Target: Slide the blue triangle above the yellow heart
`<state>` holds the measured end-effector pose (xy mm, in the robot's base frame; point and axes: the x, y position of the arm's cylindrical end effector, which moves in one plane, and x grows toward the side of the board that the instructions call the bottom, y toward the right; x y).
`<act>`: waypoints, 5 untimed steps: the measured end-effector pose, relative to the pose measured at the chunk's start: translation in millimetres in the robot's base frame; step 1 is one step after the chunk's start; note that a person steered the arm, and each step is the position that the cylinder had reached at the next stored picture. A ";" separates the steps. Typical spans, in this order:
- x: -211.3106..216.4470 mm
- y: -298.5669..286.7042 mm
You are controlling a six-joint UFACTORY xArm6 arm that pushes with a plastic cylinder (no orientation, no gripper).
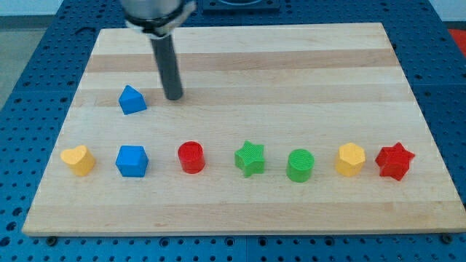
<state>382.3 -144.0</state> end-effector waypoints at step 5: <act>-22.0 -101.8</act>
<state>360.3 -245.8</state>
